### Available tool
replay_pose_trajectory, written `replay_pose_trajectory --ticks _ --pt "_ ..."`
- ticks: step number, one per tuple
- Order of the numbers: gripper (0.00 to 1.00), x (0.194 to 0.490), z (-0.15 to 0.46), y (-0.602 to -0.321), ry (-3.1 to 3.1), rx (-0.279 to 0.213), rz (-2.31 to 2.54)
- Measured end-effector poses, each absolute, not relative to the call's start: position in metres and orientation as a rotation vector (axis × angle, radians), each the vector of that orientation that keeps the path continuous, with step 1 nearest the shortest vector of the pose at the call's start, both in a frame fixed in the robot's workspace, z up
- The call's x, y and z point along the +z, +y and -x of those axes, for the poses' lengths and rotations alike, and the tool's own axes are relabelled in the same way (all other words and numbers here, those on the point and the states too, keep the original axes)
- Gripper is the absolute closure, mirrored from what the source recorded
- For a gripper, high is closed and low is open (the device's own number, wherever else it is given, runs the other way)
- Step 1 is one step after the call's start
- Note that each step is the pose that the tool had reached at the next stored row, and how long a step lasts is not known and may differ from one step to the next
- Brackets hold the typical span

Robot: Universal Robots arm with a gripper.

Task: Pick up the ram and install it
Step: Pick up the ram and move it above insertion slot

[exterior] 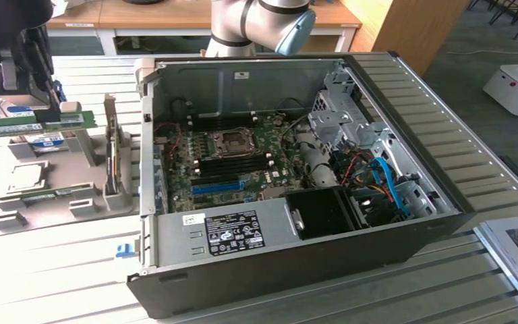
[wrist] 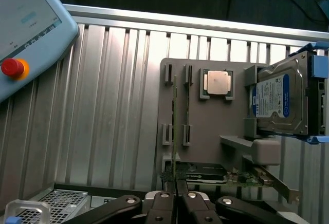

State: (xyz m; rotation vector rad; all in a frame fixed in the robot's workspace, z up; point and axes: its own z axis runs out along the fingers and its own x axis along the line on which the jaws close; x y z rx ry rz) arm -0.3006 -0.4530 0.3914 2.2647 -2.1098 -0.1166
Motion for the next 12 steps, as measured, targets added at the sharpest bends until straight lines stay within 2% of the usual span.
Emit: replay_pose_trajectory --ticks 12 --pt "0.88 0.391 0.277 -0.453 -2.106 -0.126 -2.260"
